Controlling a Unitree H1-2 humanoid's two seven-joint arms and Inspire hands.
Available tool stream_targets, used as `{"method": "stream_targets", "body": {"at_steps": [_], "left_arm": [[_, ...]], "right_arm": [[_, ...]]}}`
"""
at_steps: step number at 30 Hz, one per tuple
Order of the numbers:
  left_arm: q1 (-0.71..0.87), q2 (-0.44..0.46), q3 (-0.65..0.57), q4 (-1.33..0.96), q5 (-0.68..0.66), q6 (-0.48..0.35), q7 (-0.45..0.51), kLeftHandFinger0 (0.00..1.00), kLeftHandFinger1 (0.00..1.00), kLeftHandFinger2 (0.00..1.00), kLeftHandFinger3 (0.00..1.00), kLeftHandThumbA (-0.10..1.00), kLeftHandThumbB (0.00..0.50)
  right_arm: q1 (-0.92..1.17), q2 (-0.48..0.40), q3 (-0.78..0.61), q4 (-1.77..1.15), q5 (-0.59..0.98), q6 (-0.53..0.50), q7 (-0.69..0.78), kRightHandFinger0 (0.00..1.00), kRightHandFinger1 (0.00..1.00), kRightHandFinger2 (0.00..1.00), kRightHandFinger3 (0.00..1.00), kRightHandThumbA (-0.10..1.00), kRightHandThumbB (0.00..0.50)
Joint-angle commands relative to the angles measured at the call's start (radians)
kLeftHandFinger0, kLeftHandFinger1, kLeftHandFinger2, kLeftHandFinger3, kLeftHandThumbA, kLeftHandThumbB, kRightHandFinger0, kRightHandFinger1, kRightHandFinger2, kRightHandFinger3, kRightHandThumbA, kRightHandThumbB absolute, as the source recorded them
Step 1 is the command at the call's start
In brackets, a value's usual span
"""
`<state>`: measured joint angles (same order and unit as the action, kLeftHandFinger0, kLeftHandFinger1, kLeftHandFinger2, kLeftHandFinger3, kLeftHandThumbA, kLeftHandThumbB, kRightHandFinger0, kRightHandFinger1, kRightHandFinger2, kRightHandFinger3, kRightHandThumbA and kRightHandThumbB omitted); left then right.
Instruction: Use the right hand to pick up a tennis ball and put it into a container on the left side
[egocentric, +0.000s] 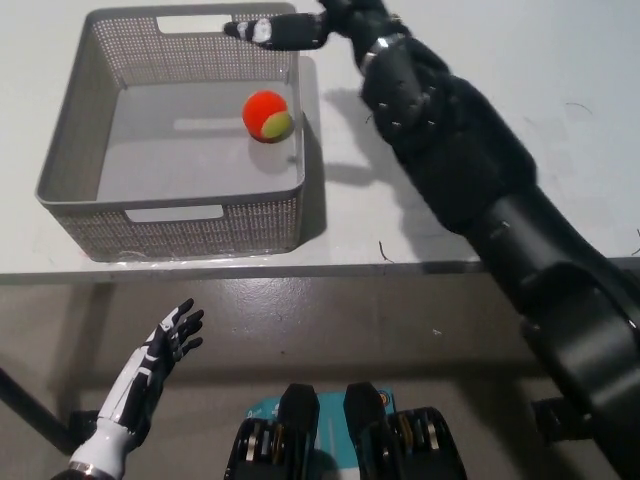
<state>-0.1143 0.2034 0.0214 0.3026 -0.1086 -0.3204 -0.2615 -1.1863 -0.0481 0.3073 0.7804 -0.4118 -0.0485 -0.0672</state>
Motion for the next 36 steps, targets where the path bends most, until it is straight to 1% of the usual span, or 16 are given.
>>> {"method": "stream_targets", "body": {"at_steps": [1,2,4,6,10,12,14,21,22,24,25,30,33,34,35,36], "left_arm": [[-0.011,0.021,-0.002,-0.034,-0.023,0.004,-0.023,1.0,1.0,1.0,1.0,1.0,0.26],[-0.008,0.023,-0.001,-0.033,-0.023,-0.001,-0.024,1.0,1.0,1.0,1.0,1.0,0.26],[0.002,0.02,0.0,-0.03,-0.02,-0.01,-0.02,1.0,1.0,1.0,1.0,1.0,0.256],[0.012,0.016,-0.001,-0.024,-0.018,-0.022,-0.019,1.0,1.0,1.0,1.0,1.0,0.248],[0.039,0.004,-0.001,-0.012,-0.026,-0.038,-0.019,1.0,1.0,1.0,1.0,1.0,0.245],[0.048,0.0,0.001,-0.012,-0.038,-0.037,-0.024,1.0,1.0,1.0,1.0,1.0,0.232],[0.06,-0.005,0.004,-0.019,-0.046,-0.033,-0.023,1.0,1.0,1.0,1.0,1.0,0.225],[0.088,-0.005,0.009,-0.026,-0.046,-0.039,-0.019,1.0,1.0,1.0,1.0,1.0,0.202],[0.094,-0.004,0.008,-0.029,-0.046,-0.036,-0.019,1.0,1.0,1.0,1.0,1.0,0.203],[0.1,-0.006,0.008,-0.033,-0.047,-0.034,-0.019,1.0,1.0,1.0,1.0,1.0,0.188],[0.106,-0.008,0.008,-0.037,-0.047,-0.031,-0.016,1.0,1.0,1.0,1.0,1.0,0.18],[0.116,-0.011,0.013,-0.039,-0.037,-0.03,-0.002,1.0,1.0,1.0,1.0,1.0,0.184],[0.121,-0.011,0.013,-0.043,-0.036,-0.034,-0.004,1.0,1.0,1.0,1.0,1.0,0.172],[0.119,-0.011,0.014,-0.038,-0.04,-0.038,-0.007,1.0,1.0,1.0,1.0,1.0,0.172],[0.118,-0.011,0.014,-0.036,-0.04,-0.041,-0.008,1.0,1.0,1.0,1.0,1.0,0.172],[0.116,-0.01,0.015,-0.03,-0.039,-0.044,-0.007,1.0,1.0,1.0,1.0,1.0,0.17]], "right_arm": [[0.156,-0.158,-0.154,-0.583,0.143,0.157,0.141,1.0,1.0,1.0,1.0,1.0,0.412],[0.201,-0.164,-0.181,-0.643,0.181,0.158,0.143,1.0,1.0,1.0,1.0,1.0,0.421],[0.314,-0.173,-0.232,-0.775,0.273,0.144,0.147,1.0,1.0,1.0,1.0,1.0,0.385],[0.414,-0.168,-0.263,-0.876,0.334,0.139,0.14,1.0,1.0,1.0,1.0,1.0,0.399],[0.611,-0.16,-0.274,-1.006,0.386,0.076,0.12,1.0,1.0,1.0,1.0,1.0,0.384],[0.696,-0.159,-0.273,-1.034,0.4,0.034,0.111,1.0,1.0,1.0,1.0,1.0,0.334],[0.761,-0.152,-0.272,-1.034,0.411,-0.014,0.103,1.0,1.0,1.0,1.0,1.0,0.295],[0.948,-0.134,-0.267,-0.937,0.453,-0.148,0.127,1.0,1.0,1.0,1.0,1.0,0.242],[0.966,-0.128,-0.27,-0.93,0.454,-0.149,0.127,1.0,1.0,1.0,1.0,1.0,0.25],[0.996,-0.119,-0.279,-0.899,0.473,-0.175,0.134,1.0,1.0,1.0,1.0,1.0,0.224],[1.016,-0.109,-0.286,-0.873,0.503,-0.185,0.144,1.0,1.0,1.0,1.0,1.0,0.243],[1.071,-0.089,-0.278,-0.771,0.575,-0.217,0.208,1.0,1.0,1.0,1.0,1.0,0.187],[1.098,-0.088,-0.268,-0.722,0.537,-0.239,0.203,1.0,1.0,1.0,1.0,1.0,0.182],[1.106,-0.087,-0.265,-0.685,0.513,-0.267,0.195,1.0,1.0,1.0,1.0,1.0,0.147],[1.109,-0.084,-0.265,-0.665,0.518,-0.278,0.2,1.0,1.0,1.0,1.0,1.0,0.146],[1.111,-0.079,-0.264,-0.642,0.524,-0.281,0.206,1.0,1.0,1.0,1.0,1.0,0.18]]}}
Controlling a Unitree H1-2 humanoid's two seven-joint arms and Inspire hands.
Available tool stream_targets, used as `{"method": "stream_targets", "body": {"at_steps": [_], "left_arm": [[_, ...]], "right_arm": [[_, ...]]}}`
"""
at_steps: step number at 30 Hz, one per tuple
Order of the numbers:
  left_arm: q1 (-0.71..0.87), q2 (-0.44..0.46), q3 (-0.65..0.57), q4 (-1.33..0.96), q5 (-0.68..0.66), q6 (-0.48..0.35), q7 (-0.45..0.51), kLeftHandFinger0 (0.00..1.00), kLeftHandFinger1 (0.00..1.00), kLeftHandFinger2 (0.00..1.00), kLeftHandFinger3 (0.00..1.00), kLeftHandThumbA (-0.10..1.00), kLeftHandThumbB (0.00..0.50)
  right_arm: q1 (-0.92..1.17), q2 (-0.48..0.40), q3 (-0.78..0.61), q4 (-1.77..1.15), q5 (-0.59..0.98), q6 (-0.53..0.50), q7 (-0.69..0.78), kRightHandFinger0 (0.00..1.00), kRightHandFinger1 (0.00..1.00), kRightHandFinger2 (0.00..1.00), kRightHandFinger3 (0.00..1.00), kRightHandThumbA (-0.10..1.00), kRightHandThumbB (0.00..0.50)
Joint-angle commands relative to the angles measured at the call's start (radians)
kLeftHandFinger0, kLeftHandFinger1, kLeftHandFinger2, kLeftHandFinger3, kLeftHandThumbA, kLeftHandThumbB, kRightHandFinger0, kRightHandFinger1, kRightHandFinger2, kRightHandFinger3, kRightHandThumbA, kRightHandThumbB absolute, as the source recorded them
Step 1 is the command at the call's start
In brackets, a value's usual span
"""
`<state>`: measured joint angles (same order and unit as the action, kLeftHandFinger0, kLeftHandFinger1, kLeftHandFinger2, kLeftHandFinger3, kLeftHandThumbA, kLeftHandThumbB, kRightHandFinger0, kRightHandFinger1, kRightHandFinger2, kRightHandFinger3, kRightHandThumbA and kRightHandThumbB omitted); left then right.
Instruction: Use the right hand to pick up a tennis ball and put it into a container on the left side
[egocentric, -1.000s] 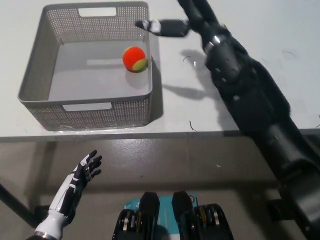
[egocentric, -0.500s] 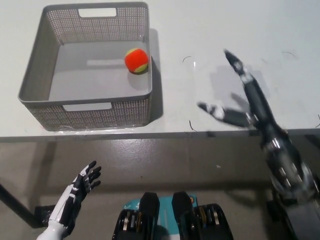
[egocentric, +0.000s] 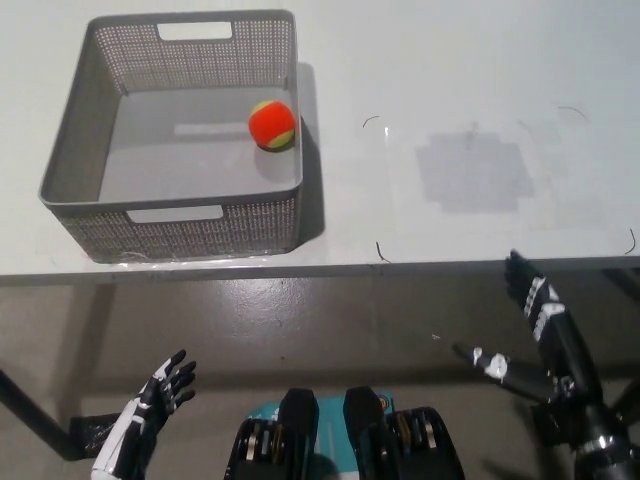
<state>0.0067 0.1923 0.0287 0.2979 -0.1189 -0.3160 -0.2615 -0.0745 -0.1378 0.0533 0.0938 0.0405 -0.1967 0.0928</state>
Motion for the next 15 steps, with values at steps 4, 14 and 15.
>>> {"method": "stream_targets", "body": {"at_steps": [4,14,15], "left_arm": [[-0.009,0.0,0.01,-0.017,-0.026,-0.052,-0.002,1.0,1.0,1.0,1.0,1.0,0.175],[-0.017,0.002,0.019,-0.003,-0.03,-0.054,0.001,1.0,1.0,1.0,1.0,1.0,0.177],[-0.017,0.002,0.019,-0.001,-0.028,-0.055,0.002,1.0,1.0,1.0,1.0,1.0,0.179]], "right_arm": [[0.015,0.022,-0.003,0.085,0.069,-0.143,0.053,1.0,1.0,1.0,1.0,1.0,0.19],[0.047,0.021,-0.007,0.157,0.057,-0.188,0.065,1.0,1.0,1.0,1.0,1.0,0.177],[0.05,0.02,-0.007,0.156,0.051,-0.189,0.062,1.0,1.0,1.0,1.0,1.0,0.176]]}}
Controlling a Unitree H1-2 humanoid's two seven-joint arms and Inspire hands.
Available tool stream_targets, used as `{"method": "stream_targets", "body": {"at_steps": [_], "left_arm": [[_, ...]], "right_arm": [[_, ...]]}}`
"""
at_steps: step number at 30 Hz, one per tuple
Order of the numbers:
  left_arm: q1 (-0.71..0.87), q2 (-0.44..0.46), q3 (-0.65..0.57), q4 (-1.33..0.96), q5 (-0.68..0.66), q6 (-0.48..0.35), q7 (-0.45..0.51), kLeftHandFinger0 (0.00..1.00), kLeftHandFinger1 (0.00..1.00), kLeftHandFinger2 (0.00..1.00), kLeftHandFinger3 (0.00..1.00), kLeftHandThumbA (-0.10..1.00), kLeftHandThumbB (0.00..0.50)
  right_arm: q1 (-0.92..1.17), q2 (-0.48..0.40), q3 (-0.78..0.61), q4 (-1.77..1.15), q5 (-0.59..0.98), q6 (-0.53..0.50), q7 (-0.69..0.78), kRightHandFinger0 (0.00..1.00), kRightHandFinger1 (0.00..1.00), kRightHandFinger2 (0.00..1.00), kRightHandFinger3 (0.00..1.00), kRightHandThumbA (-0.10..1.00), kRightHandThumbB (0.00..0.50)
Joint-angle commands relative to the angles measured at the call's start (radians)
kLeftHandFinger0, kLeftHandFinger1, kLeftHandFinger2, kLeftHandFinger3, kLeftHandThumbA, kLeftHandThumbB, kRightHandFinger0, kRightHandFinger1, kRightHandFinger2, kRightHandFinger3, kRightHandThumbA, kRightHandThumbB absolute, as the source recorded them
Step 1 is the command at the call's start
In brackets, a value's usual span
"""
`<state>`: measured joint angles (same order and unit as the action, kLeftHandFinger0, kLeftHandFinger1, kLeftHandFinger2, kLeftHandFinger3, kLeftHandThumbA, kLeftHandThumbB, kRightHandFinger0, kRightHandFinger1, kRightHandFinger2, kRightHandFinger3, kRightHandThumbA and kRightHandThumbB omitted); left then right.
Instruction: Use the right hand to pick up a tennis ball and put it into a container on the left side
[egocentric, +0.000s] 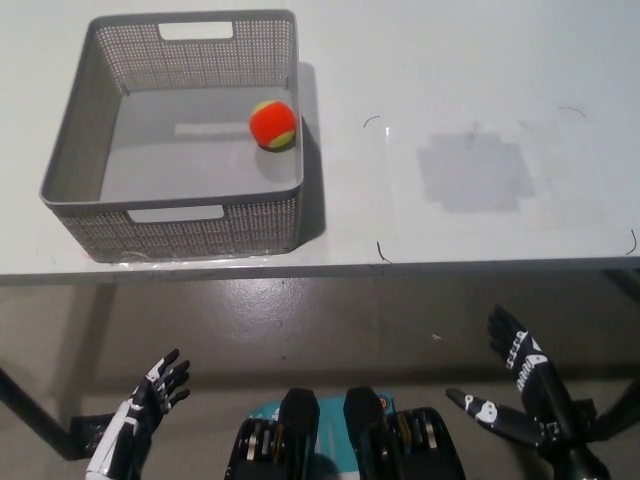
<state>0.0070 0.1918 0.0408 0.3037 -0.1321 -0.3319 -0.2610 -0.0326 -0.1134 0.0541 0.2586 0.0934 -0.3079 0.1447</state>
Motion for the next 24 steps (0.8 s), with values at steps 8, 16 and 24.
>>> {"method": "stream_targets", "body": {"at_steps": [8,16,24], "left_arm": [[-0.019,0.005,0.007,0.011,-0.017,-0.047,-0.004,1.0,1.0,1.0,1.0,1.0,0.176],[-0.024,0.007,0.011,0.023,-0.014,-0.053,-0.002,1.0,1.0,1.0,1.0,1.0,0.195],[-0.031,0.005,0.02,0.023,-0.026,-0.046,0.001,1.0,1.0,1.0,1.0,1.0,0.19]], "right_arm": [[0.006,-0.005,-0.005,-0.002,0.006,-0.054,0.02,1.0,1.0,1.0,1.0,1.0,0.175],[-0.001,-0.008,-0.002,0.01,-0.003,-0.047,0.024,1.0,1.0,1.0,1.0,1.0,0.146],[-0.021,-0.012,0.002,0.017,-0.002,-0.041,0.038,1.0,1.0,1.0,1.0,1.0,0.148]]}}
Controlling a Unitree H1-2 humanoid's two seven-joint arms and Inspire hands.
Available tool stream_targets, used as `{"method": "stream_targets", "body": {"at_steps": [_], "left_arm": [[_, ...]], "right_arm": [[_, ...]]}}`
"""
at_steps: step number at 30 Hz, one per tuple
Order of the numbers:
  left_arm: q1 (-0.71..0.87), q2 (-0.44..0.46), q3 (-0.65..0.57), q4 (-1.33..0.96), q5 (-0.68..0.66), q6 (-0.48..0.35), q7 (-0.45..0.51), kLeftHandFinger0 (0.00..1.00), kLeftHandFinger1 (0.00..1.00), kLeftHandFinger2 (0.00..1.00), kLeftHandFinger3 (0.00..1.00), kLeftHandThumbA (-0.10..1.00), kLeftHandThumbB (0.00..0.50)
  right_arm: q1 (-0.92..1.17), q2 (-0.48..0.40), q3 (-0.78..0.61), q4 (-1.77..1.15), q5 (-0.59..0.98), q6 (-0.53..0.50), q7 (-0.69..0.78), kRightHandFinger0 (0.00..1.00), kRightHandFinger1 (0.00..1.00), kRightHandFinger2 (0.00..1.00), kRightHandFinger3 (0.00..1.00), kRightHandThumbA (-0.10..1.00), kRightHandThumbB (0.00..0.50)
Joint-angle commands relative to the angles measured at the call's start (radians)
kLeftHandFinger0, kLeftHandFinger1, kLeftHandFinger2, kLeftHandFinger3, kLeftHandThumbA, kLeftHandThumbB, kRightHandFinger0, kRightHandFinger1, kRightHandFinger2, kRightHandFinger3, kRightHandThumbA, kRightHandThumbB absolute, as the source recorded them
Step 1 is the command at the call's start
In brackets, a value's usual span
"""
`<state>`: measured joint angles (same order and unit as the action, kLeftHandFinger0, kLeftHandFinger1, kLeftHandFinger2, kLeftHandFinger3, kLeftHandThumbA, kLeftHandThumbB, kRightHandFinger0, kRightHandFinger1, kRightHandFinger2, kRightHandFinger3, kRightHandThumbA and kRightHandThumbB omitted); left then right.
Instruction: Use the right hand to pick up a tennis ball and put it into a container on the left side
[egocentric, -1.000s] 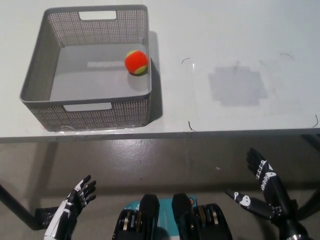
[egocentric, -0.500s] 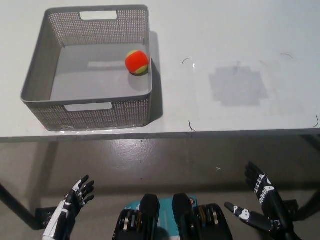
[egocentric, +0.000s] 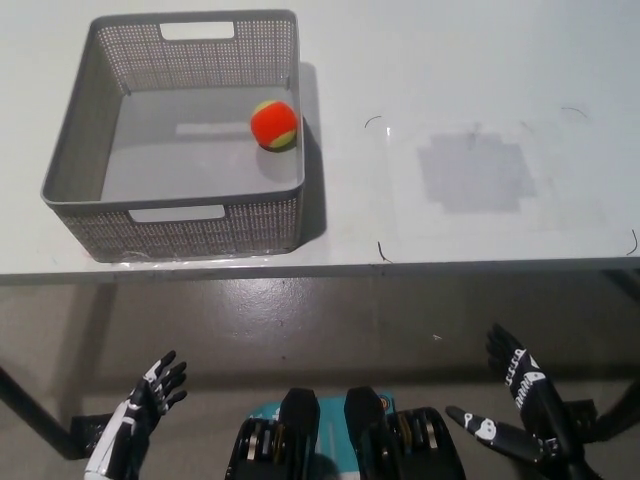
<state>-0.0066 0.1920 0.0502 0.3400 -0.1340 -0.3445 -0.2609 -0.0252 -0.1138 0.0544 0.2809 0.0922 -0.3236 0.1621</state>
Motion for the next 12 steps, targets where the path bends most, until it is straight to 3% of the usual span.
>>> {"method": "stream_targets", "body": {"at_steps": [1,8,12], "left_arm": [[-0.017,0.004,0.01,-0.016,-0.022,-0.03,0.001,1.0,1.0,1.0,1.0,1.0,0.19],[-0.045,0.005,0.007,0.002,-0.018,-0.04,-0.002,1.0,1.0,1.0,1.0,1.0,0.213],[-0.041,0.007,0.006,-0.002,-0.018,-0.039,-0.003,1.0,1.0,1.0,1.0,1.0,0.203]], "right_arm": [[-0.03,-0.011,0.0,-0.003,0.005,-0.024,0.025,1.0,1.0,1.0,1.0,1.0,0.161],[-0.053,-0.015,-0.006,-0.003,0.016,-0.009,0.033,1.0,1.0,1.0,1.0,1.0,0.177],[-0.051,-0.013,-0.005,-0.006,0.021,0.002,0.035,1.0,1.0,1.0,1.0,1.0,0.158]]}}
